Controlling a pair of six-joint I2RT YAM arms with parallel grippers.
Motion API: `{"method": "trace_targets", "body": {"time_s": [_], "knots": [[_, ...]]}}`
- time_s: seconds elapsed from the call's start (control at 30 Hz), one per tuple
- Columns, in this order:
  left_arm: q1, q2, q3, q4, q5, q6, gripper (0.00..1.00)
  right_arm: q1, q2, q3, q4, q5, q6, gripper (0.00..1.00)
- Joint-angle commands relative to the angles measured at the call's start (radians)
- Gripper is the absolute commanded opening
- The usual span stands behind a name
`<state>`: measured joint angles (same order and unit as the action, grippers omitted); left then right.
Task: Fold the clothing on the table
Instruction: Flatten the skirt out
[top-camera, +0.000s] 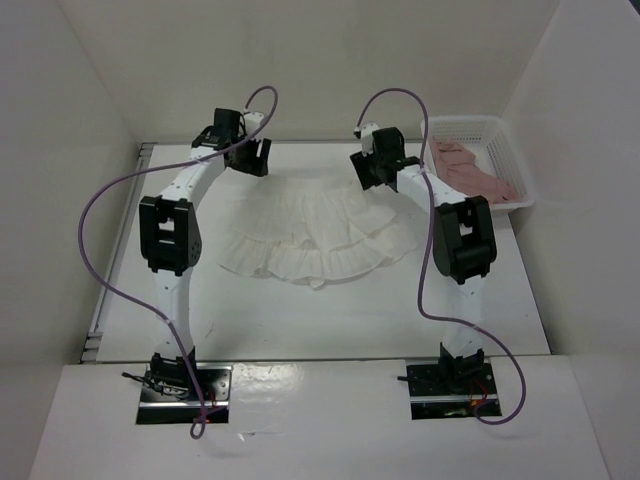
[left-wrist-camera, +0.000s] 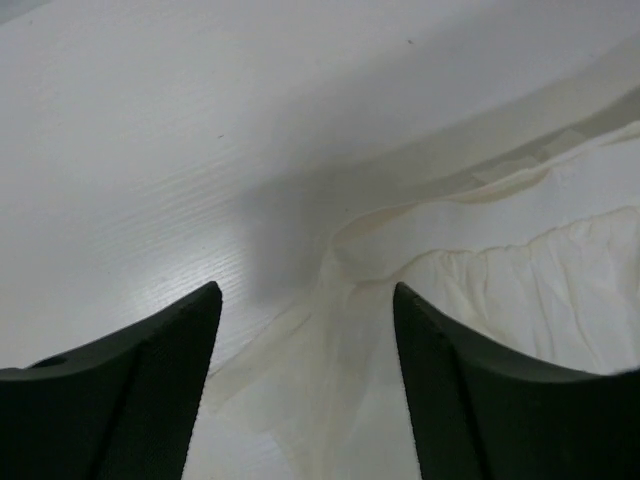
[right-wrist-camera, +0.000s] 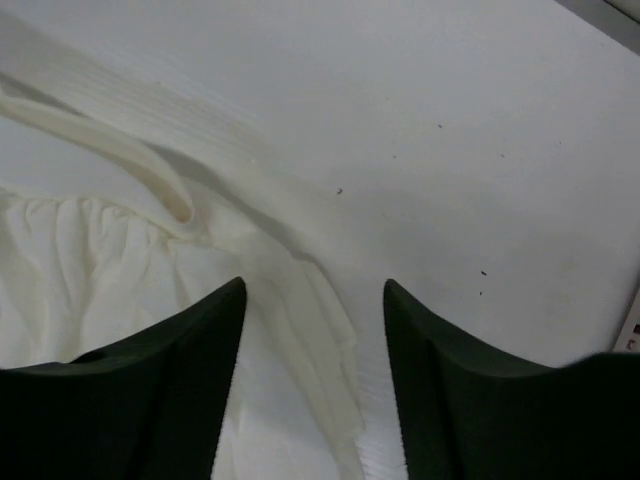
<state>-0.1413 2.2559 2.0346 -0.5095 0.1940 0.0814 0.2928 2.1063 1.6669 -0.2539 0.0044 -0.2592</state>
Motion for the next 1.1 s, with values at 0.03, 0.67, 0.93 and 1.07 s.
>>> {"method": "trace_targets", "body": {"time_s": [0.03,0.67,0.93,1.07], "knots": [[0.014,-0.005,0.045,-0.009,-0.030,-0.043,0.88,-0.015,-0.015,0.054,0.033,0.069,0.041,0.72],[0.032,-0.389,-0.212,-0.043,-0.062,-0.176,1.00,-0.044,-0.400,-0.044,-0.212,0.131,0.282,0.96],[0.032,-0.619,-0.439,-0.044,-0.030,-0.157,1.00,-0.044,-0.491,-0.118,-0.245,0.028,0.213,0.97],[0.032,-0.683,-0.499,-0.055,-0.006,-0.144,1.00,-0.044,-0.431,-0.115,-0.260,-0.027,0.204,0.97]]}}
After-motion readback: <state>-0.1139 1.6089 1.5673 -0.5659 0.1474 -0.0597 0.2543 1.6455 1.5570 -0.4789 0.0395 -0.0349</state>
